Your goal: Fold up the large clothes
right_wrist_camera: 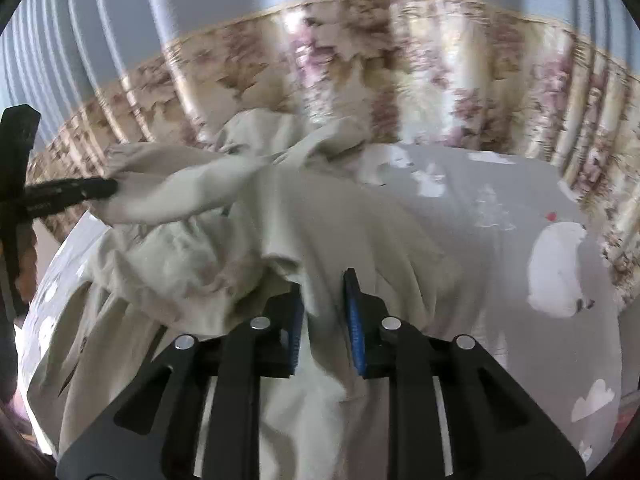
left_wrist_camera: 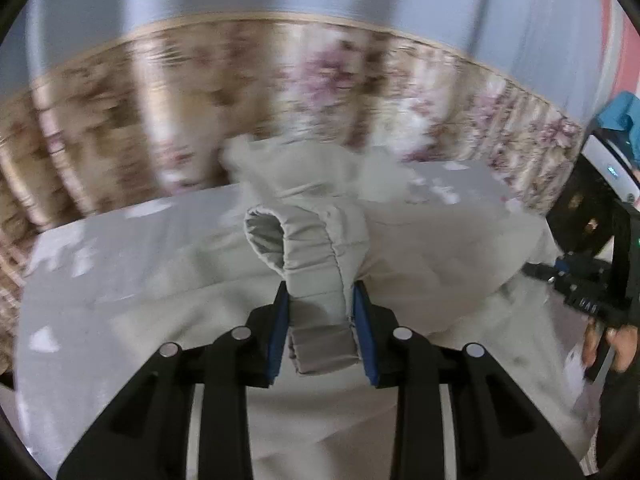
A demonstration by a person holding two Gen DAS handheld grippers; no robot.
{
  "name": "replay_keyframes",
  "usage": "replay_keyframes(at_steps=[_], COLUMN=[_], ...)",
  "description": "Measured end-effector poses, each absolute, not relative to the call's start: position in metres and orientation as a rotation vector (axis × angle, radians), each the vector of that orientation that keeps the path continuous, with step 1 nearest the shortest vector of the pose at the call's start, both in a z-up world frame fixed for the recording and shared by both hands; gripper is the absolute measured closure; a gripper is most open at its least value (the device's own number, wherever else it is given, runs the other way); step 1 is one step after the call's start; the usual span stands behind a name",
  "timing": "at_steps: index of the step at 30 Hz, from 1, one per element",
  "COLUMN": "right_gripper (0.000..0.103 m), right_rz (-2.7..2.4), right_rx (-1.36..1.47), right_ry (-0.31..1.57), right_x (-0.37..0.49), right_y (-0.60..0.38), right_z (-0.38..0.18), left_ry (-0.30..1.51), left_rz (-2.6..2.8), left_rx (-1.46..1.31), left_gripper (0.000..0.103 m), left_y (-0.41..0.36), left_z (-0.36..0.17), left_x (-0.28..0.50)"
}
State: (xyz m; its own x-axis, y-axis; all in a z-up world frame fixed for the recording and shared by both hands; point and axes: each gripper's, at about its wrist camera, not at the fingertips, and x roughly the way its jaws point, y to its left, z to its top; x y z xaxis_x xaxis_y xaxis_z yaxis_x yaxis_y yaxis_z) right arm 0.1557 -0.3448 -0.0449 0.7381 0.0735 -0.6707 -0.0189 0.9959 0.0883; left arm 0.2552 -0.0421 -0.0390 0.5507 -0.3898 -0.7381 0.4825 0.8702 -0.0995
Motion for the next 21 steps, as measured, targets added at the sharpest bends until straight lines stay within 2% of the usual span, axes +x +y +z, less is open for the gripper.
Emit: replay_keyframes(at_steps=[2,4,7,10,15,17,21], right_gripper=[0.060,0.047,0.047,0.047,0.046,0.041,0.038], right_rz=[0.080,0.109,0.166,0.182,0.276,0.268,0.134], right_rx=[0.069,0.016,0.016,0.053,0.215,0.252,0.179], right_ry=[0.776,0.813,0.840,0.810,0.759,0.731,0.752], right_x=[0.160,0.162,0.163,0.164,0.155,0.145,0.152], right_y=[-0.334,-0.318,-0.303,-0.298,-0.310,-0.322,-0.328], right_z=[-0.051,-0.061,-0.064,-0.050,-0.033,-0.027,-0.028], left_ry=[0.907,0.971,1.044,1.009,1.005,1.016,1.023], left_rz=[-0.487,-0.457,-0.427,-0.422,-0.413,-0.417,-0.405], left_rx=[0.131,0.110,0.100,0.102,0.132,0.125,0.115], left_gripper=[0.071,0.071,0.071,0.070,0.065,0.061,0.054], left_y=[0.000,0.029,0.055,0.058,0.056,0.058,0.059], left_z=[-0.053,-0.075,-0.110,-0.113,-0.124,-0.129,-0.136], left_x=[0.258,0.262,0.261,0.258,0.257,0.256,0.257])
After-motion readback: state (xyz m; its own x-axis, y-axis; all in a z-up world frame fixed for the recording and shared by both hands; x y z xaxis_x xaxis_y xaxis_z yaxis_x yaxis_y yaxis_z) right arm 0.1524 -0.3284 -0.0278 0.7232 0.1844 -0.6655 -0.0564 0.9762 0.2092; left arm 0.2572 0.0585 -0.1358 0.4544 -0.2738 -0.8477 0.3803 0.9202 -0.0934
